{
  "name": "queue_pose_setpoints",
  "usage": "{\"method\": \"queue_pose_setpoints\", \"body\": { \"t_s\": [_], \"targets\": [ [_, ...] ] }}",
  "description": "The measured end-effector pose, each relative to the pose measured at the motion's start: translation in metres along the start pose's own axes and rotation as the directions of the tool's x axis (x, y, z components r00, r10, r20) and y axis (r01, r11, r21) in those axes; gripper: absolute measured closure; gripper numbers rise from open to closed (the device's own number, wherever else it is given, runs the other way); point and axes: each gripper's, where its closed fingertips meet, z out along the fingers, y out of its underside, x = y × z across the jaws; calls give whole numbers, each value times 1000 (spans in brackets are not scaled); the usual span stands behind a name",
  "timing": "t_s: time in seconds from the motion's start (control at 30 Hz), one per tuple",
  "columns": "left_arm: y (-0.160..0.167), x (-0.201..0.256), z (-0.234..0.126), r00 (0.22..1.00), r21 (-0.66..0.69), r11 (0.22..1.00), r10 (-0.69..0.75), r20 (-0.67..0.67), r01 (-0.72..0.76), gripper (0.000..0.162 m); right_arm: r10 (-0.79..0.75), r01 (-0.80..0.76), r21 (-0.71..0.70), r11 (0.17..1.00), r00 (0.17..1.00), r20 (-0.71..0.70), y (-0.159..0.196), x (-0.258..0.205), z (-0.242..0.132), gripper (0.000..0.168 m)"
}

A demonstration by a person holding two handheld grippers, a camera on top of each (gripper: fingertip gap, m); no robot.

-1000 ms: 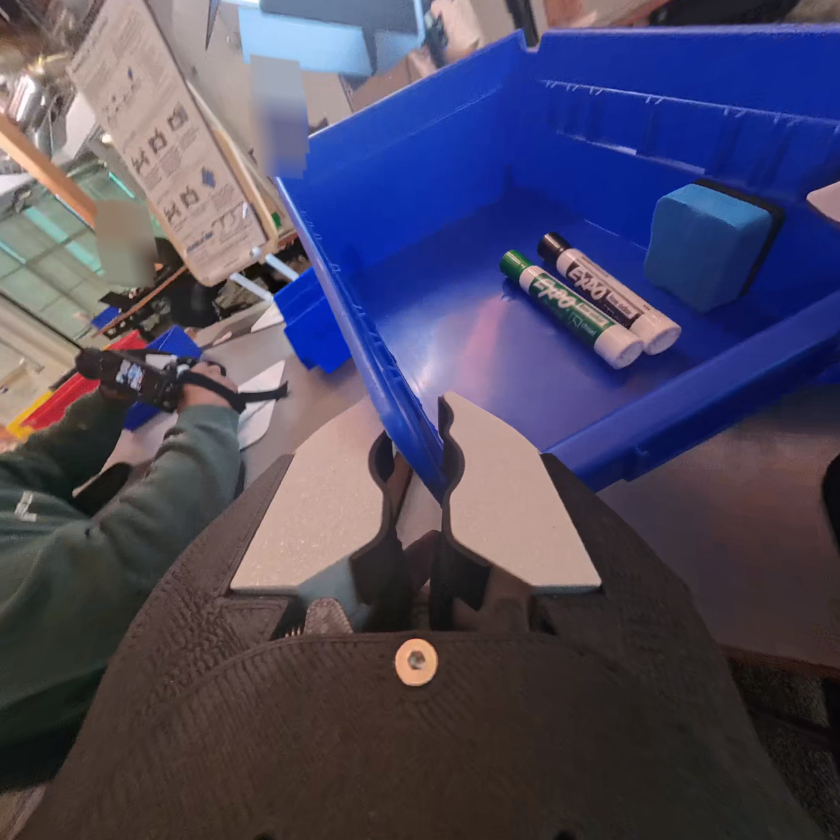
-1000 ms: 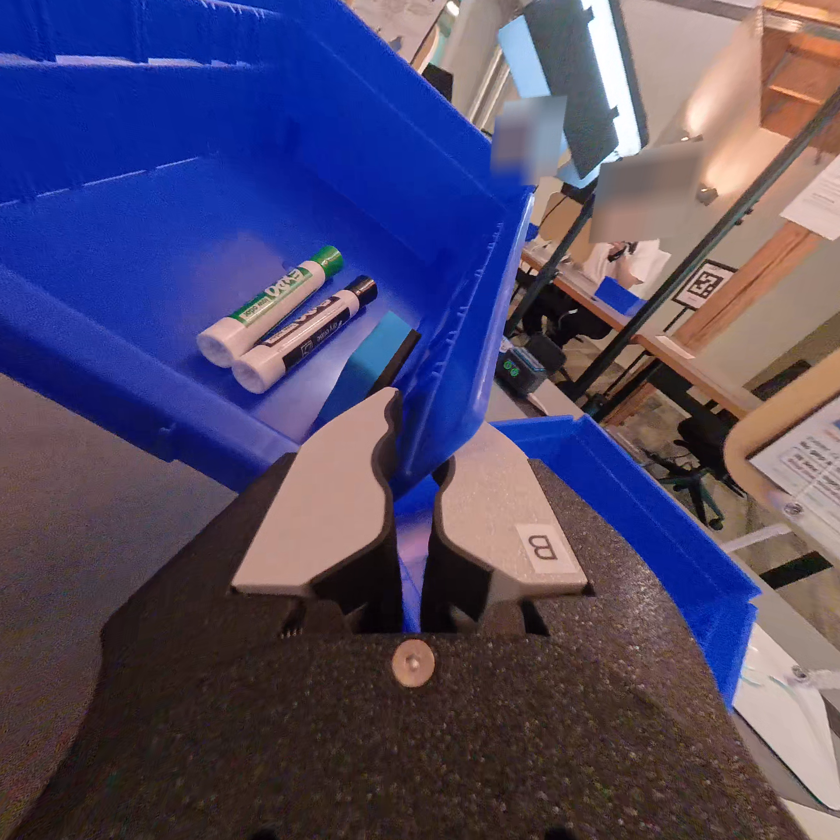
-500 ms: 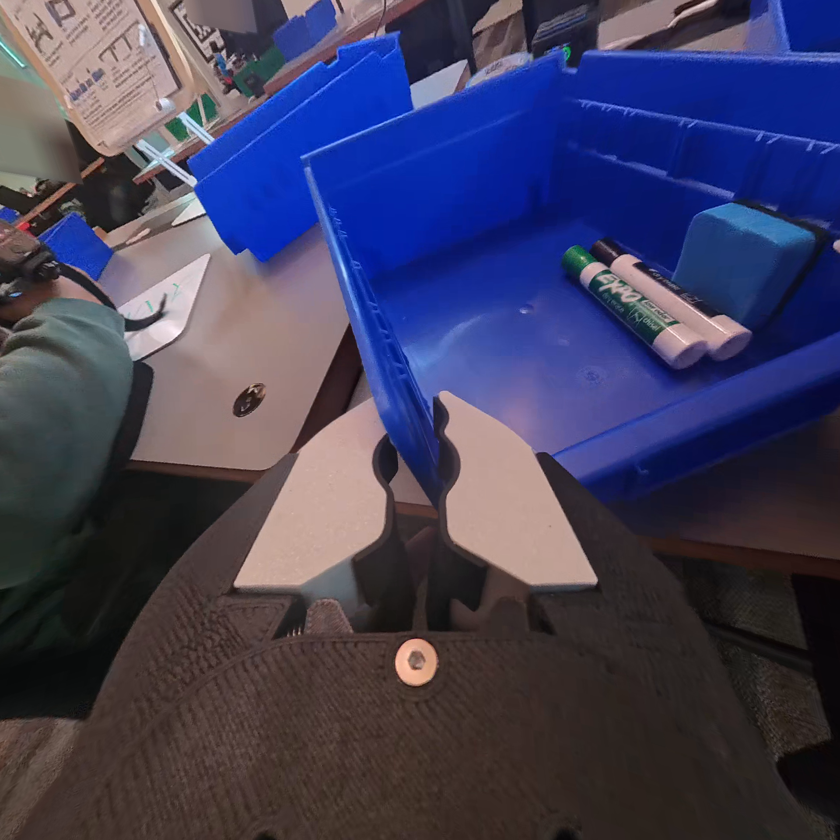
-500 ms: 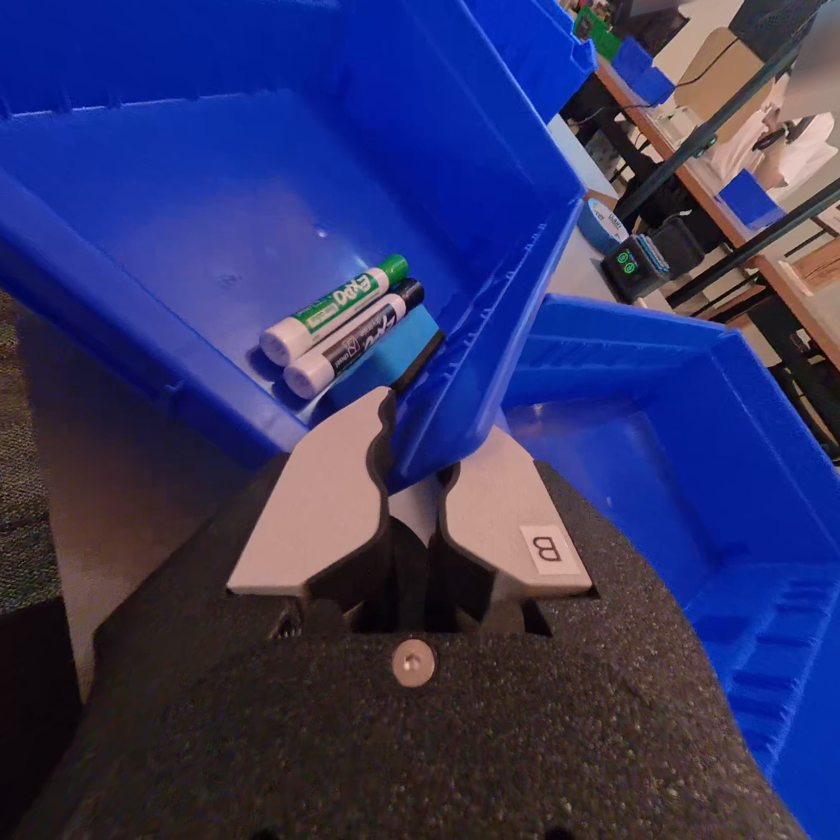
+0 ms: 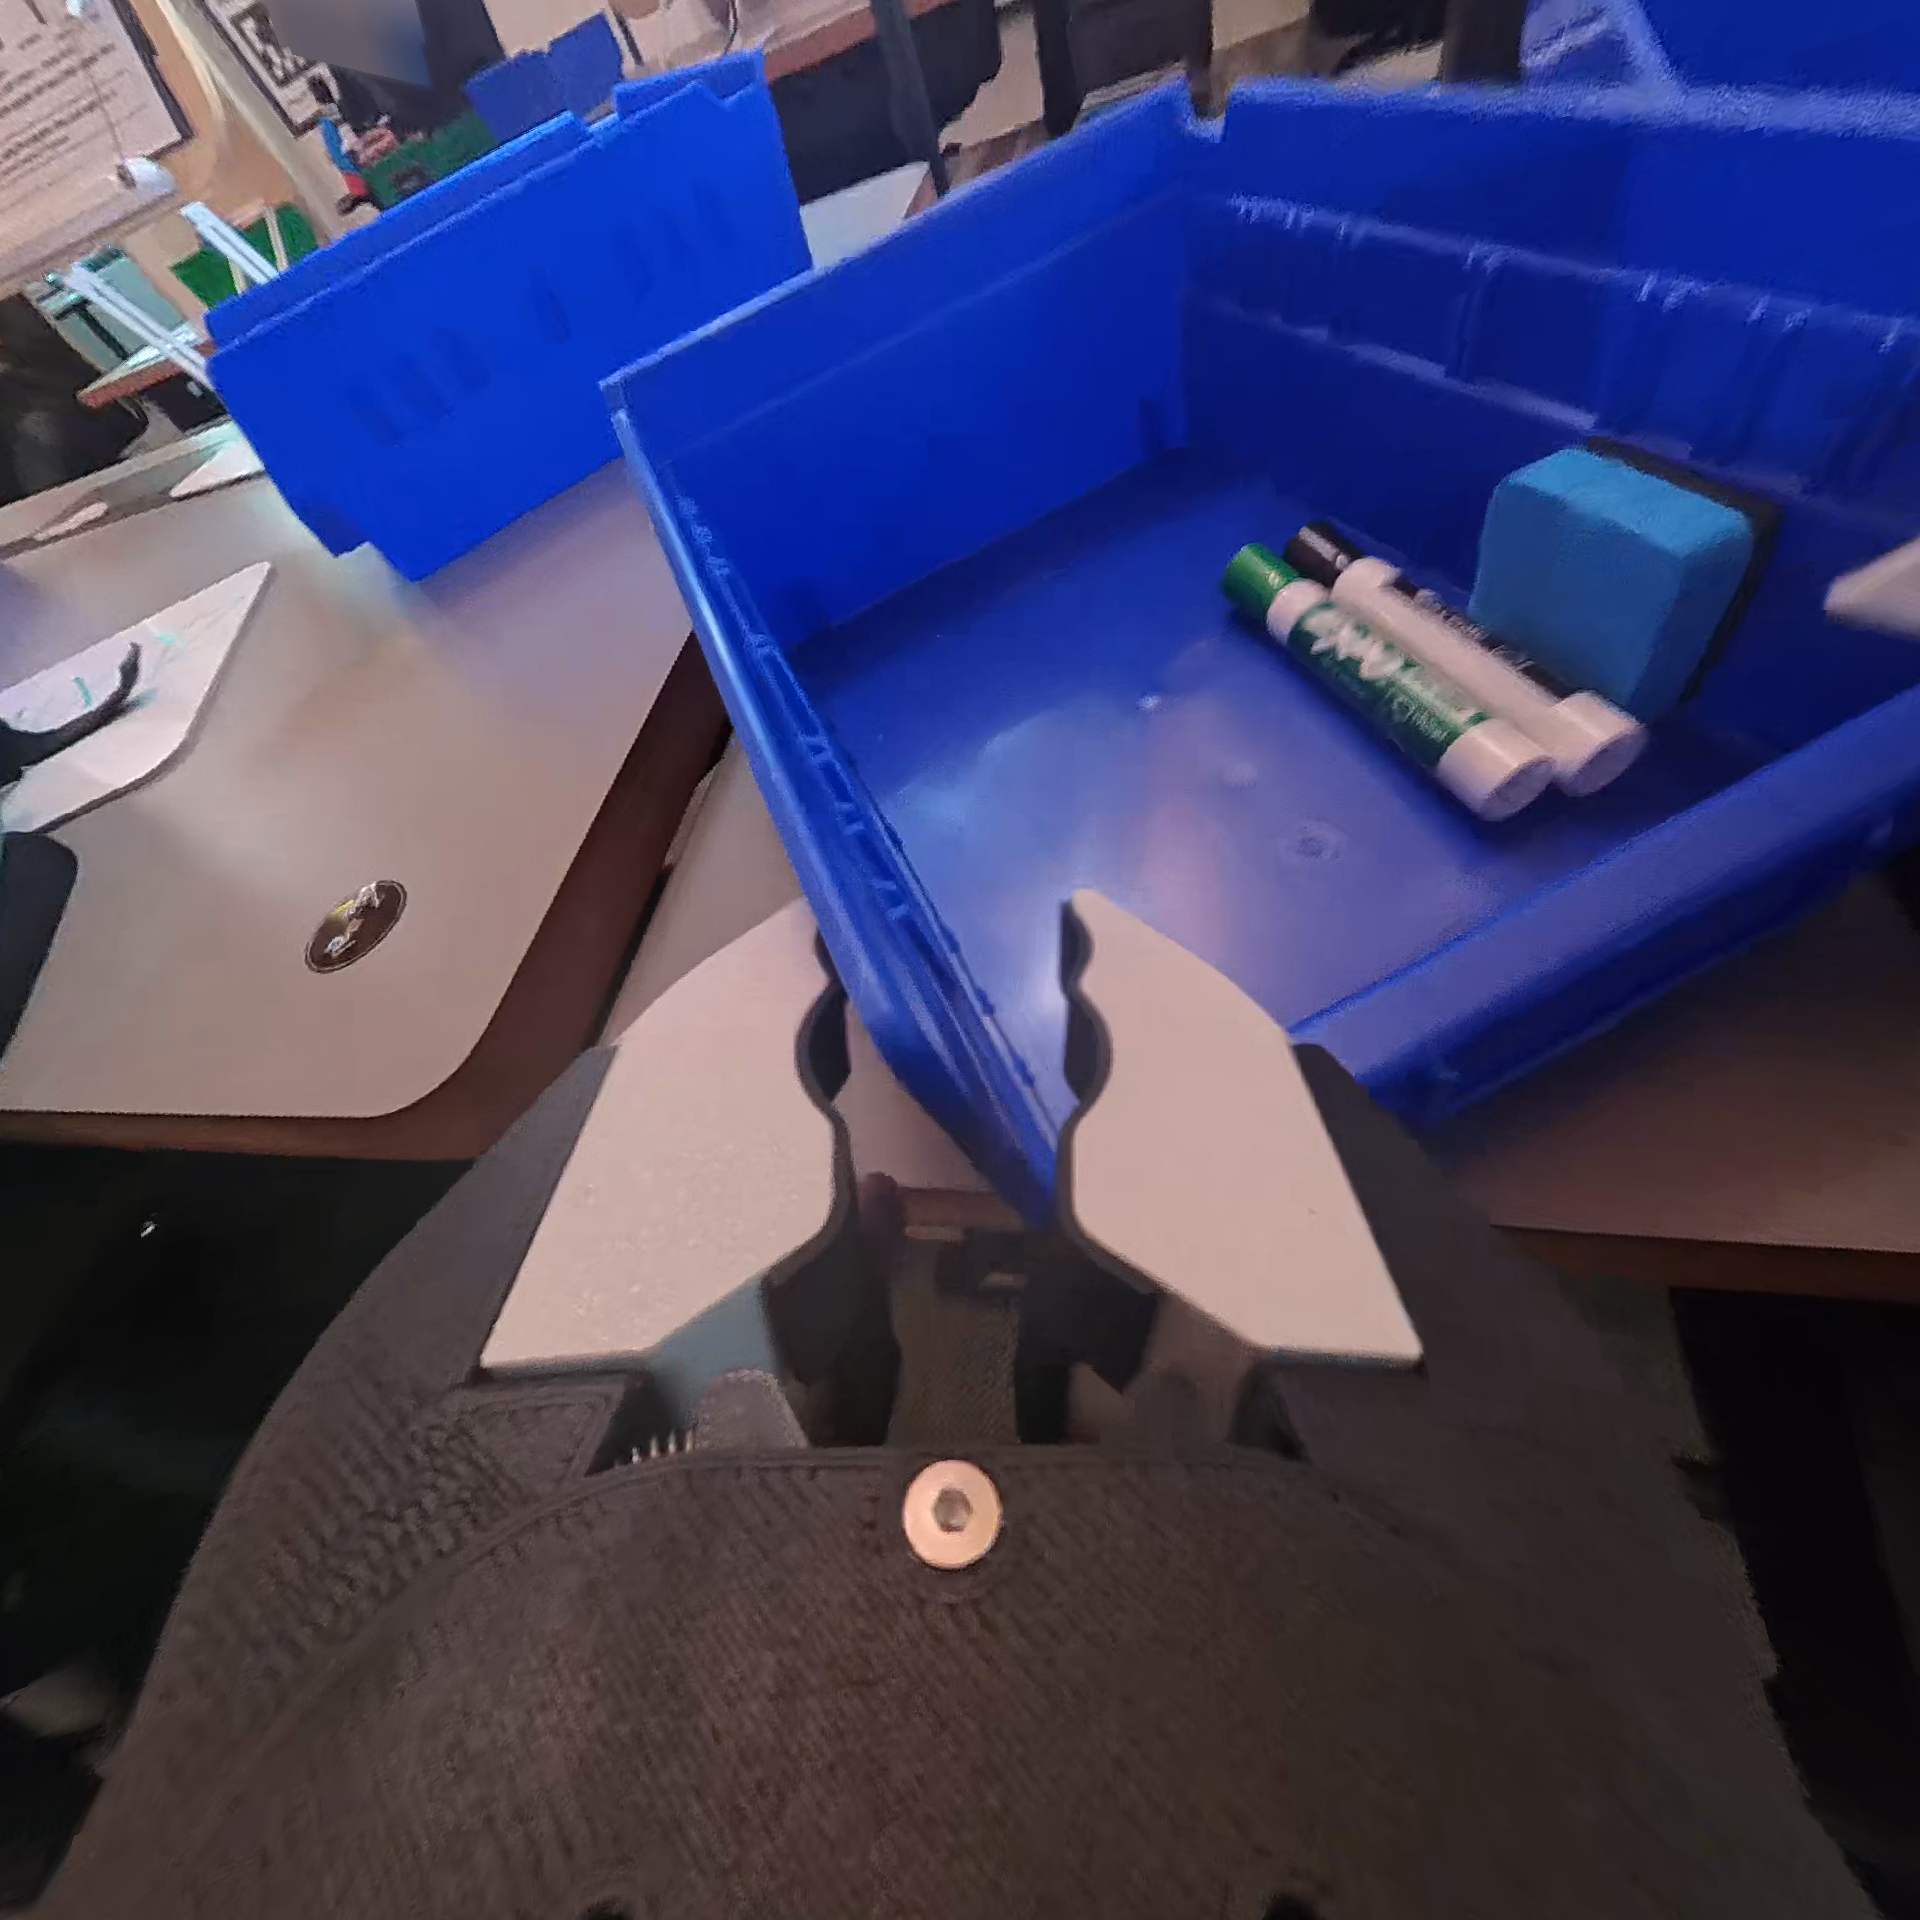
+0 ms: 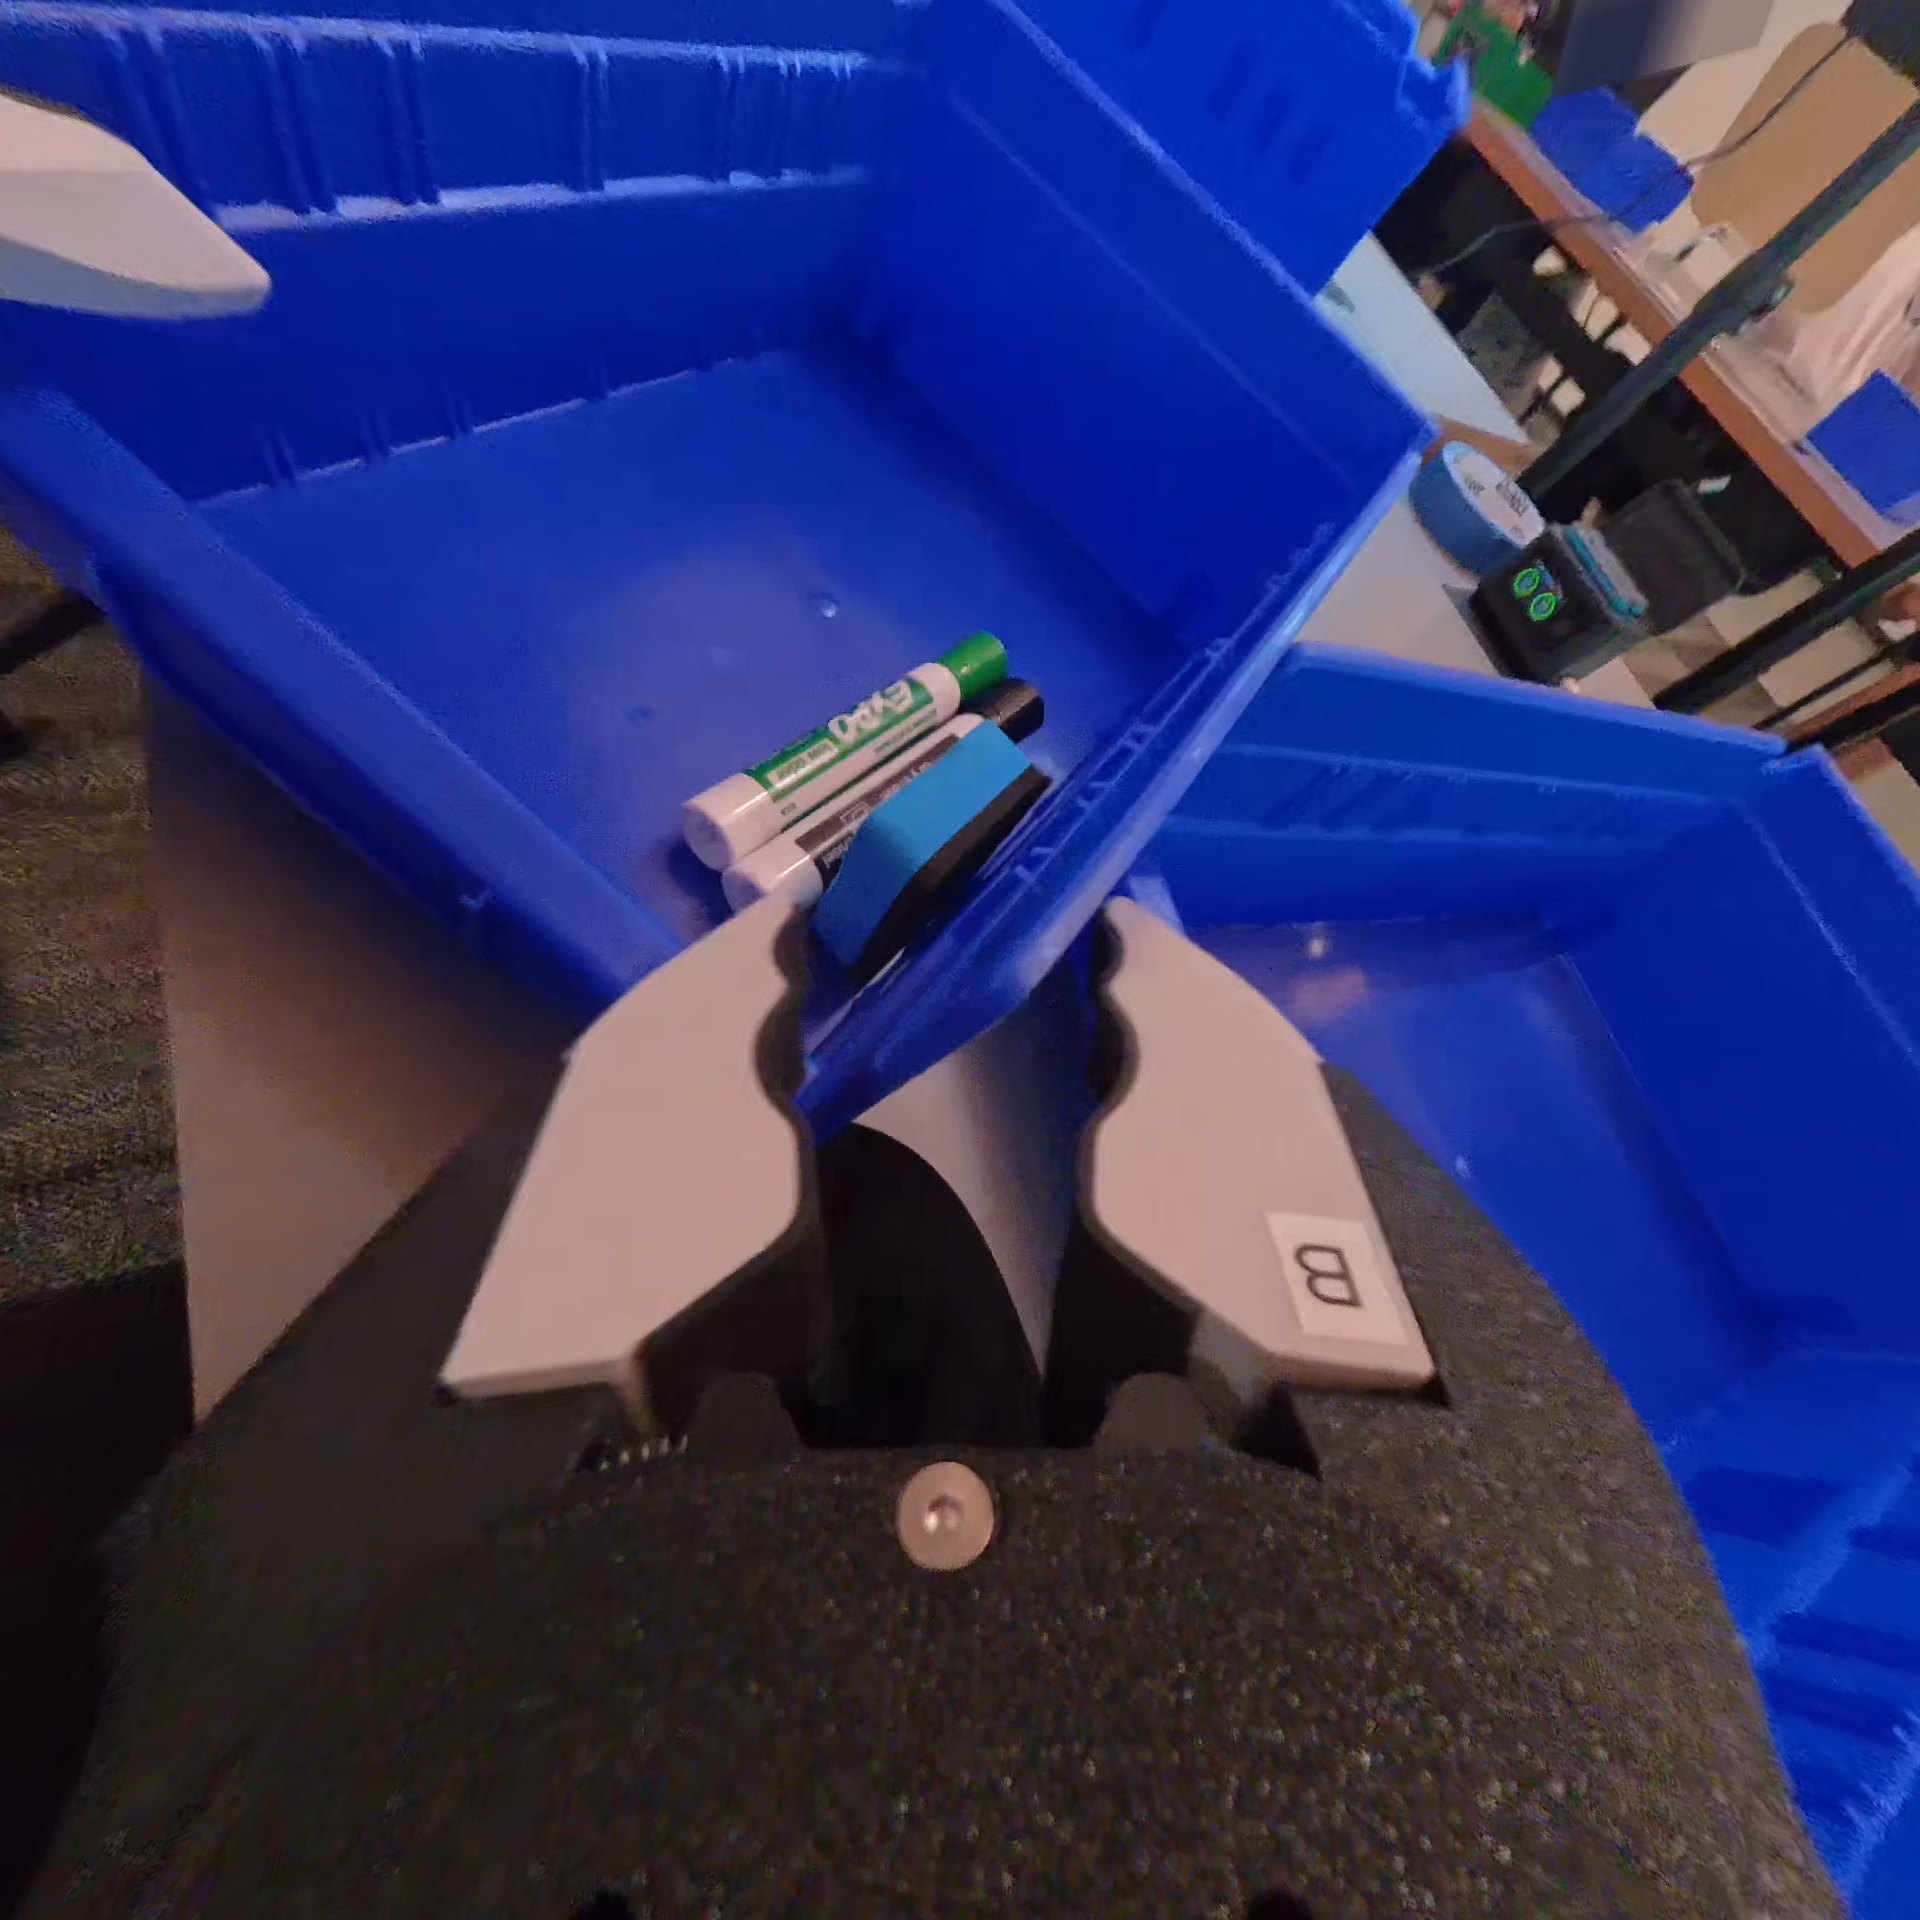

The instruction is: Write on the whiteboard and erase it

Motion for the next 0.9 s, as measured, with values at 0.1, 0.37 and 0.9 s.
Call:
{"method": "queue_pose_setpoints", "body": {
  "t_s": [0.1,0.37,0.9],
  "targets": [
    [-8,1,-2,1000,37,999,-24,-7,24,108,37,-41,167,985,999,26,-25,3,-16,80],
    [-59,-11,-36,986,219,976,-29,167,-8,61,284,-139,380,914,889,-359,4,125,-118,67],
    [-110,181,-35,940,330,942,51,-336,67,81,113,-214,-199,956,899,-424,110,140,-104,148]
  ]
}}
